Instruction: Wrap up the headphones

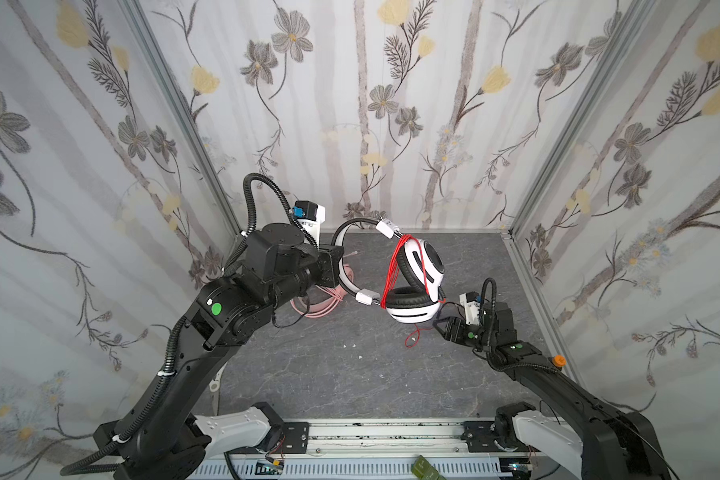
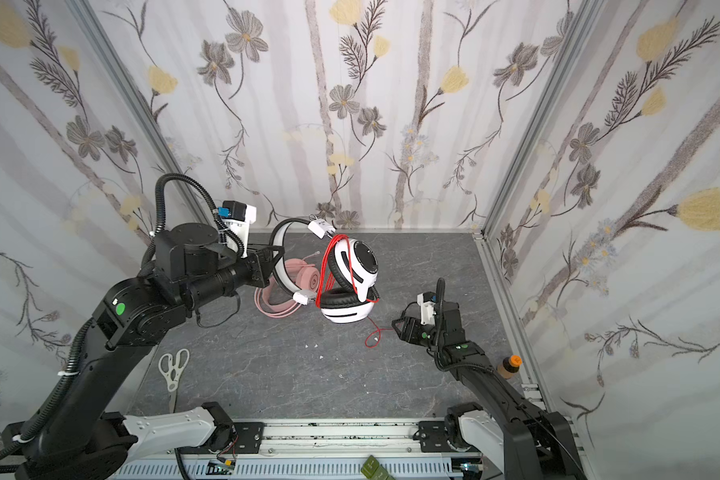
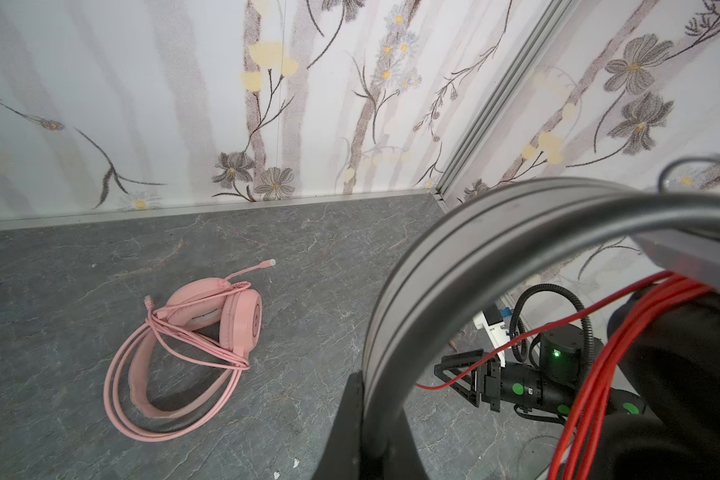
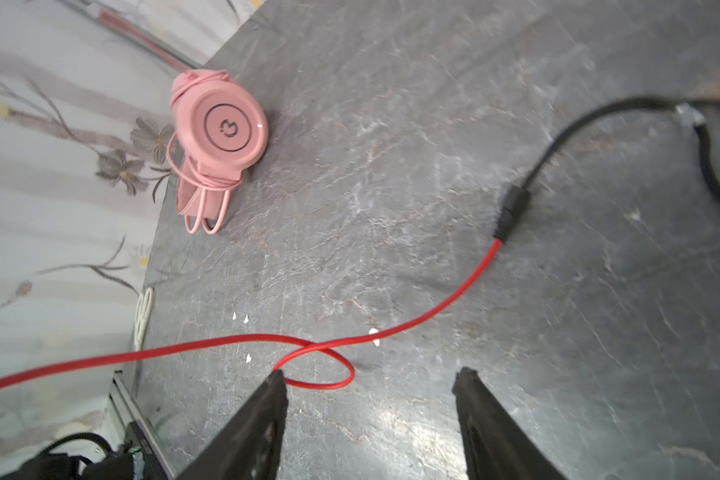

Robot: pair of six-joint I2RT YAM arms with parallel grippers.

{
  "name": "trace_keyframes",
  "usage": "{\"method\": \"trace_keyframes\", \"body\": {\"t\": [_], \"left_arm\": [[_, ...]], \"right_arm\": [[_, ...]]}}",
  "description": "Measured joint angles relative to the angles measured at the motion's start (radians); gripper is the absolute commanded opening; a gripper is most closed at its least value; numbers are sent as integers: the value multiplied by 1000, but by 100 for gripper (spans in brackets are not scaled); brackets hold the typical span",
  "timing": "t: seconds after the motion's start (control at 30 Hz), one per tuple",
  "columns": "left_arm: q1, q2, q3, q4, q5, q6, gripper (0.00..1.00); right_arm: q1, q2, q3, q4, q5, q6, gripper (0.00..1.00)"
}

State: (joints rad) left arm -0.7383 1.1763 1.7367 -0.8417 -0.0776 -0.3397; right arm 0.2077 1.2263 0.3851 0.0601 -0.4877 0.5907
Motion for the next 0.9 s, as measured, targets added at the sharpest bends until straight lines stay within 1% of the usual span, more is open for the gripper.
{"method": "trace_keyframes", "body": {"t": [0.07, 0.2, 0.3, 0.4, 0.5, 0.57, 0.7, 0.83, 0.9], "left_arm": [[2, -1, -2, 0, 0, -1, 0], [7, -3, -5, -1, 1, -1, 0], [10, -5, -5, -1, 0, -1, 0], [12, -7, -8, -1, 3, -1, 0], [16, -9, -14, -1, 3, -2, 0], [18, -9, -16, -1, 3, -2, 0], [20, -8, -16, -1, 6, -4, 0], [21, -3, -13, -1, 12, -5, 0], [22, 0, -11, -1, 16, -6, 0]], "right_arm": [[-8, 36, -15, 35, -24, 55, 65], [-12, 89, -37, 136, -110, 135, 63], [-6, 100, -35, 184, -163, 142, 62], [-5, 111, -34, 220, -206, 146, 56], [10, 114, -33, 245, -249, 148, 54], [30, 102, -18, 239, -267, 124, 53], [87, 98, 65, 185, -269, 24, 53], [145, 138, 150, 94, -239, -83, 53], [169, 160, 185, 49, -215, -128, 54]]}}
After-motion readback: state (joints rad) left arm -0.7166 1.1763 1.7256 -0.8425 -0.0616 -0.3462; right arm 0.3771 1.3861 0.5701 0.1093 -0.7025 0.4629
